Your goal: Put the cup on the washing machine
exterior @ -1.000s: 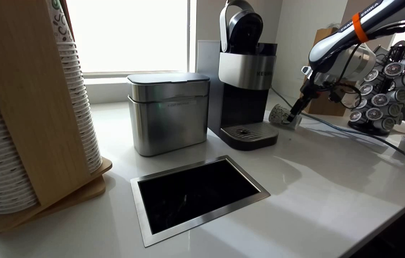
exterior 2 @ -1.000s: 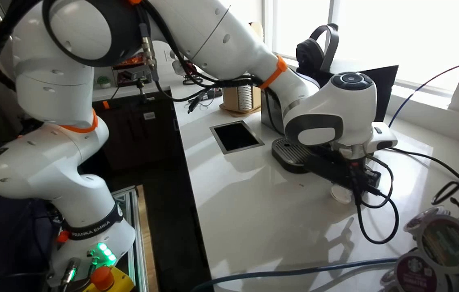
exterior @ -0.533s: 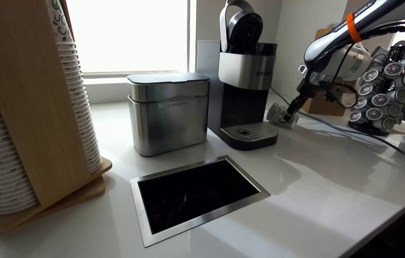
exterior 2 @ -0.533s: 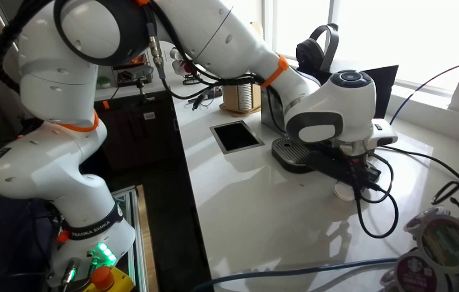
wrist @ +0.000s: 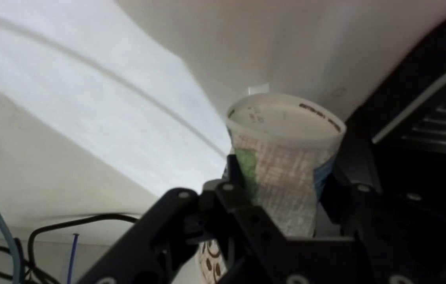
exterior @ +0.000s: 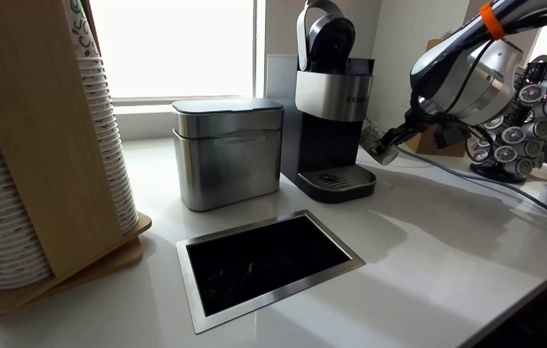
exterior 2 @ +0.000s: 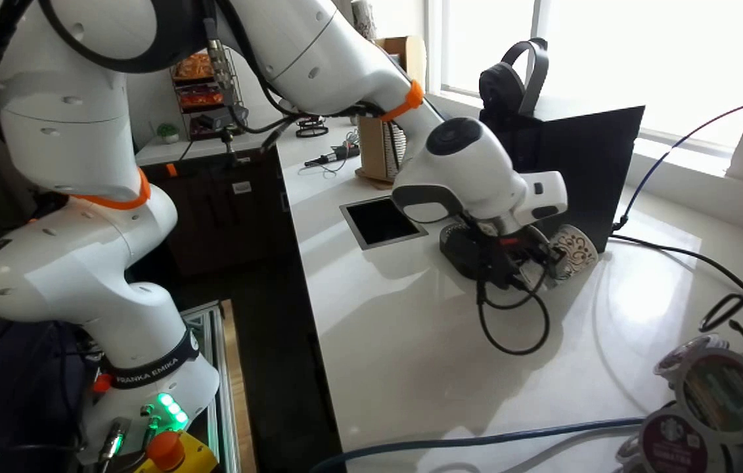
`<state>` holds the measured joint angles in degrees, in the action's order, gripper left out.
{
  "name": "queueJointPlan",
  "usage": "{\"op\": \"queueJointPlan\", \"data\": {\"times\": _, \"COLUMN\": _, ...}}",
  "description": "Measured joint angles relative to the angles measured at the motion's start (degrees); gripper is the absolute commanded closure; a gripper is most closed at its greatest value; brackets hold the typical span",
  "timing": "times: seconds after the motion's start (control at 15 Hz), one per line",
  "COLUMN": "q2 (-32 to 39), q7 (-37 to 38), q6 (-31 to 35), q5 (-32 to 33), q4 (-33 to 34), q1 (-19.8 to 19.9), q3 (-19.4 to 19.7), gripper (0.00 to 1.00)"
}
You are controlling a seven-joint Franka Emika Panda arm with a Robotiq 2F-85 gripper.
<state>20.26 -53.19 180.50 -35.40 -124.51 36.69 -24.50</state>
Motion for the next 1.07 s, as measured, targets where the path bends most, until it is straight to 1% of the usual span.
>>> {"op": "queueJointPlan", "data": {"times": 0.13, "q2": -2.0, "q7": -0.5, "q6": 8.9, "q5": -7.2, "q4": -4.2, "q1": 4.4, "q3": -8.9, "gripper": 0.76}}
{"op": "queueJointPlan", "data": {"times": 0.2, "q2": -2.7, "q7": 0.9, "q6": 13.1, "q5": -8.6, "q4": -5.7, "q1": 6.6, "q3": -13.2, "gripper": 0.76}}
{"op": "queueJointPlan", "data": {"times": 0.33, "q2": -3.3, "q7": 7.5, "q6": 22.2, "q5": -7.7, "q4": -8.4, "q1": 11.0, "q3": -21.5, "gripper": 0.76}}
{"op": "queueJointPlan", "data": {"times": 0.4, "q2": -3.4, "q7": 11.8, "q6": 27.1, "q5": -5.8, "q4": -10.2, "q1": 13.3, "q3": -25.1, "gripper": 0.76}}
{"op": "queueJointPlan", "data": {"times": 0.47, "q2": -3.4, "q7": 16.0, "q6": 31.5, "q5": -3.3, "q4": -12.5, "q1": 15.4, "q3": -27.9, "gripper": 0.76}}
{"op": "queueJointPlan", "data": {"times": 0.53, "q2": -3.4, "q7": 19.7, "q6": 35.3, "q5": -0.9, "q4": -15.1, "q1": 17.0, "q3": -29.6, "gripper": 0.76}}
{"op": "queueJointPlan", "data": {"times": 0.67, "q2": -3.4, "q7": 25.3, "q6": 41.3, "q5": 1.7, "q4": -20.7, "q1": 19.3, "q3": -30.8, "gripper": 0.76}}
{"op": "queueJointPlan", "data": {"times": 0.8, "q2": -3.4, "q7": 30.3, "q6": 47.3, "q5": 1.9, "q4": -26.2, "q1": 21.1, "q3": -30.5, "gripper": 0.76}}
{"op": "queueJointPlan", "data": {"times": 0.87, "q2": -3.3, "q7": 32.4, "q6": 50.1, "q5": 3.5, "q4": -29.0, "q1": 22.2, "q3": -30.3, "gripper": 0.76}}
{"op": "queueJointPlan", "data": {"times": 1.0, "q2": -2.9, "q7": 35.0, "q6": 56.9, "q5": 10.1, "q4": -35.3, "q1": 24.5, "q3": -29.6, "gripper": 0.76}}
{"op": "queueJointPlan", "data": {"times": 1.07, "q2": -1.7, "q7": 34.2, "q6": 60.3, "q5": 12.6, "q4": -36.8, "q1": 24.7, "q3": -28.8, "gripper": 0.76}}
